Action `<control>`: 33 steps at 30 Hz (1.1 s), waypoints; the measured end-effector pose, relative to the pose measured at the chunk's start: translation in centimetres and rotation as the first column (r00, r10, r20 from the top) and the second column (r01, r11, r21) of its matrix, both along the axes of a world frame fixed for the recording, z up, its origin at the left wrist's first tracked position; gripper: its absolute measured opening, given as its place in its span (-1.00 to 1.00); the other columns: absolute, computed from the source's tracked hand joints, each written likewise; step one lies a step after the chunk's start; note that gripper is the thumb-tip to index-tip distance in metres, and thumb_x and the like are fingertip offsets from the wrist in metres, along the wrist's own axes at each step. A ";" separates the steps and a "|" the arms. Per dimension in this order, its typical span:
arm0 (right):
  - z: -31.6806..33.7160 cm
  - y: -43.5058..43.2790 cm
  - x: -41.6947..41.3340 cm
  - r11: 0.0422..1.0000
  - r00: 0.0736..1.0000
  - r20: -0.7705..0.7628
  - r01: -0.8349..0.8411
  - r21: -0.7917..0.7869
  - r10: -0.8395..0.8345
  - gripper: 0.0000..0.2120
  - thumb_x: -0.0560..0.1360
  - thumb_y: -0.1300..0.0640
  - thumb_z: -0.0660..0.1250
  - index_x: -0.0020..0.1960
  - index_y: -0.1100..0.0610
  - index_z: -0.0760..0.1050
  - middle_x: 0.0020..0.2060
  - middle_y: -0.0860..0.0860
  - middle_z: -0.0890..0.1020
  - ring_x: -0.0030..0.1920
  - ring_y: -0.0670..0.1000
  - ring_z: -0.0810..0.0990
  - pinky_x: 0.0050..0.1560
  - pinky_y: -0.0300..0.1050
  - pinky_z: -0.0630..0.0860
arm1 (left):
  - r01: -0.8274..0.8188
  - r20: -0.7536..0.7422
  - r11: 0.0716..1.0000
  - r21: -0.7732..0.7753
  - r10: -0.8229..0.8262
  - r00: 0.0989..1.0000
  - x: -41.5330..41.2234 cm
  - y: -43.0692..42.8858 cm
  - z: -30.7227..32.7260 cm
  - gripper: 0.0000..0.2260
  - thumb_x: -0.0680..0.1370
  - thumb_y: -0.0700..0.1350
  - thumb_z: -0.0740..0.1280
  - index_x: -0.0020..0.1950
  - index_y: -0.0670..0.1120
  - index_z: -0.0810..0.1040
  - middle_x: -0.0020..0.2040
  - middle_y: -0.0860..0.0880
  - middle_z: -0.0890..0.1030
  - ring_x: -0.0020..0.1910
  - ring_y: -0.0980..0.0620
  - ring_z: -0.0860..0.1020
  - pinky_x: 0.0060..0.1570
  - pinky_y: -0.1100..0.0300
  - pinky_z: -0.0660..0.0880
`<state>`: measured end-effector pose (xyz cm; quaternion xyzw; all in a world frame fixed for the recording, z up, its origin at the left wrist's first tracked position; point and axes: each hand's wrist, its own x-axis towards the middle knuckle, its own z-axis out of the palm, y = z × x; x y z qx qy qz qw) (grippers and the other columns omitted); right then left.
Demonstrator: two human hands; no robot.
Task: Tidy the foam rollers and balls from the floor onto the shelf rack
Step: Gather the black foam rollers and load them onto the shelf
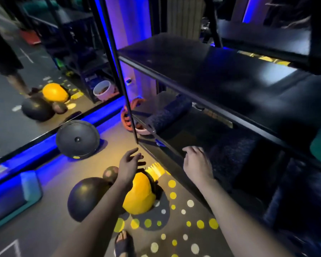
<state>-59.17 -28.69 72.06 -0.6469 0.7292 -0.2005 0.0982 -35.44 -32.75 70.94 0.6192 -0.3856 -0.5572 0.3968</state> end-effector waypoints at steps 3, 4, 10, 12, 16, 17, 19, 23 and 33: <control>-2.6 -4.1 3.7 0.964 0.987 0.151 -0.090 0.251 0.053 -0.64 0.66 0.14 0.22 0.45 0.05 0.43 0.37 0.05 0.51 0.37 0.13 0.50 0.27 0.01 0.48 | 0.004 -0.008 1.000 0.016 -0.003 1.000 2.7 -3.0 -0.9 -0.72 0.71 -0.17 0.20 0.41 -0.01 0.48 0.16 -0.16 0.63 0.09 -0.19 0.66 -0.05 -0.02 0.62; -3.8 -5.4 5.1 0.931 0.980 0.184 -0.133 0.341 0.073 -0.60 0.67 0.13 0.23 0.50 0.04 0.38 0.43 0.05 0.47 0.42 0.12 0.45 0.34 0.00 0.44 | 0.012 0.004 0.999 0.030 -0.012 1.000 3.7 -4.3 -1.5 -0.72 0.71 -0.17 0.21 0.41 0.00 0.49 0.16 -0.15 0.63 0.09 -0.19 0.65 -0.05 -0.03 0.62; -10.6 -12.7 10.9 0.851 0.960 0.259 -0.046 0.523 -0.107 -0.56 0.67 0.09 0.23 0.54 0.10 0.32 0.44 0.09 0.47 0.44 0.11 0.43 0.38 -0.03 0.37 | 0.093 0.127 0.989 0.111 -0.107 0.986 8.7 -14.2 -6.0 -0.78 0.69 -0.04 0.27 0.33 0.04 0.52 0.16 -0.11 0.62 0.06 -0.06 0.63 -0.04 0.05 0.62; -12.3 -15.5 11.8 0.822 0.936 0.284 0.010 0.569 -0.209 -0.56 0.67 0.09 0.23 0.52 0.16 0.33 0.42 0.13 0.49 0.42 0.13 0.46 0.35 -0.05 0.39 | 0.139 0.177 0.978 0.157 -0.166 0.970 9.6 -17.8 -7.6 -0.79 0.68 0.03 0.28 0.29 0.06 0.53 0.14 -0.05 0.62 0.05 -0.01 0.62 -0.13 0.15 0.57; -16.3 -21.3 12.4 0.742 0.781 0.360 0.188 0.643 -0.510 -0.56 0.65 0.14 0.26 0.50 0.17 0.35 0.39 0.19 0.52 0.37 0.19 0.51 0.30 -0.03 0.43 | 0.292 0.195 0.924 0.248 -0.343 0.919 9.9 -25.0 -11.2 -0.70 0.63 0.11 0.34 0.30 0.00 0.53 0.13 -0.06 0.61 0.08 -0.10 0.61 0.06 -0.11 0.61; -17.0 -22.6 12.3 0.715 0.730 0.371 0.225 0.662 -0.574 -0.57 0.65 0.15 0.26 0.50 0.17 0.36 0.38 0.20 0.53 0.35 0.20 0.53 0.29 -0.02 0.44 | 0.319 0.205 0.909 0.268 -0.377 0.903 9.7 -26.6 -11.8 -0.66 0.62 0.11 0.35 0.32 -0.02 0.52 0.13 -0.08 0.61 0.06 -0.11 0.61 0.09 -0.14 0.60; -17.6 -25.0 11.7 0.681 0.671 0.374 0.272 0.680 -0.641 -0.58 0.64 0.16 0.26 0.49 0.19 0.35 0.38 0.22 0.53 0.33 0.20 0.54 0.29 -0.01 0.45 | 0.354 0.234 0.888 0.292 -0.425 0.874 9.0 -29.7 -12.6 -0.64 0.62 0.13 0.36 0.32 -0.04 0.51 0.16 -0.11 0.61 0.02 -0.05 0.61 0.10 -0.12 0.61; -18.9 -31.3 9.3 0.720 0.689 0.383 0.294 0.628 -0.615 -0.56 0.68 0.14 0.24 0.52 0.21 0.31 0.43 0.22 0.47 0.41 0.22 0.46 0.31 -0.03 0.39 | 0.444 0.362 0.867 0.224 -0.497 0.788 5.6 -36.1 -15.8 -0.58 0.61 0.18 0.35 0.35 -0.05 0.54 0.23 -0.09 0.61 0.11 -0.07 0.61 0.11 -0.05 0.61; -32.5 -43.0 2.9 0.859 0.999 0.019 -0.037 0.511 0.032 -0.13 0.57 0.36 0.23 0.67 -0.08 -0.16 0.65 -0.18 -0.16 0.64 -0.05 -0.09 0.62 0.07 0.04 | 0.622 0.709 0.774 0.119 -0.505 0.493 -3.2 -45.1 -32.1 -0.53 0.66 0.11 0.25 0.53 -0.04 0.39 0.44 -0.20 0.36 0.46 -0.22 0.29 0.44 -0.05 0.28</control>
